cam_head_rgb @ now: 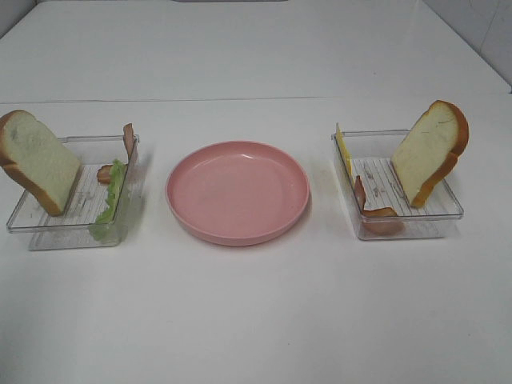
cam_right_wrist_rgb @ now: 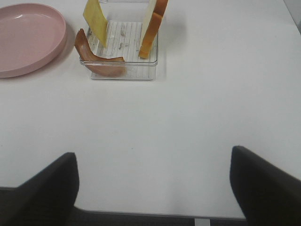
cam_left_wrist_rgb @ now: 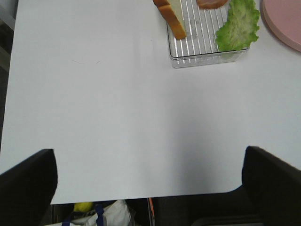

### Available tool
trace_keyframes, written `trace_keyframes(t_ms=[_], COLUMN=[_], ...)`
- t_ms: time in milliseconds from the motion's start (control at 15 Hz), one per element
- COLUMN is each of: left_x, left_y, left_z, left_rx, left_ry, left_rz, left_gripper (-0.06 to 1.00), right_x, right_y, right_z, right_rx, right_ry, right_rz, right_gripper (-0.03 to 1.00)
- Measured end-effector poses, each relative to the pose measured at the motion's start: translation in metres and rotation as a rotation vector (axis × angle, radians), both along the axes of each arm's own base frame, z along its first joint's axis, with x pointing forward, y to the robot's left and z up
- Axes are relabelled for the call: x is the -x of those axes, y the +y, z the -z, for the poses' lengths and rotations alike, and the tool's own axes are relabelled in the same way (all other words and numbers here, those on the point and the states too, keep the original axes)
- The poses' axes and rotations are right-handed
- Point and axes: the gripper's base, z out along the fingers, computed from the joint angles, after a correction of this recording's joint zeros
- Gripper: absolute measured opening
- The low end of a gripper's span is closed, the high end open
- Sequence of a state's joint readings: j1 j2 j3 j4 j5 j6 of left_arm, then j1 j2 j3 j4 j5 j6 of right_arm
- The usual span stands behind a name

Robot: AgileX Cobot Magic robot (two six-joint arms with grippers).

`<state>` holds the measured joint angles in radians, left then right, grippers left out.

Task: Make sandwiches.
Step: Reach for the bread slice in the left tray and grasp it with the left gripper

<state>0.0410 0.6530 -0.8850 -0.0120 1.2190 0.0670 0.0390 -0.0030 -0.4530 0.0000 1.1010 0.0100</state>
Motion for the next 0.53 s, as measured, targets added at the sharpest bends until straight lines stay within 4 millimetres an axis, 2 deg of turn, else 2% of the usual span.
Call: trace_keyframes(t_ms=[67,133,200,333,467,533], left_x=[-0.065,-0.098,-0.116,-0.179,-0.229,-0.241], left_y=[0.003,0.004,0.005,0.007,0.009,0.01], left_z=[-0.013,-0.013,-0.012,-0.002,0.012,0.017], left_rx=[0.005,0.007,0.007,0.004,-0.002,-0.004], left_ry=[0.121,0.172,0.199,0.275,0.317,0.329], left_rz=[0.0,0.0,0.002,0.013,0.027,0.032], left_gripper=[0.99,0.99,0.99,0.99,0.99,0.99], right_x=[0.0,0.0,0.0,0.0,0.0,0.0], right_y=[0.0,0.0,0.0,0.0,0.0,0.0], right_z=[0.0,0.0,0.0,0.0,0.0,0.0], right_rx=[0.0,0.0,0.0,0.0,0.001,0.001], right_ry=[0.0,0.0,0.0,0.0,0.0,0.0], right_rz=[0.0,0.0,0.0,0.0,-0.001,-0.001], right_gripper=[0.85,0.85,0.85,0.85,0.85,0.85])
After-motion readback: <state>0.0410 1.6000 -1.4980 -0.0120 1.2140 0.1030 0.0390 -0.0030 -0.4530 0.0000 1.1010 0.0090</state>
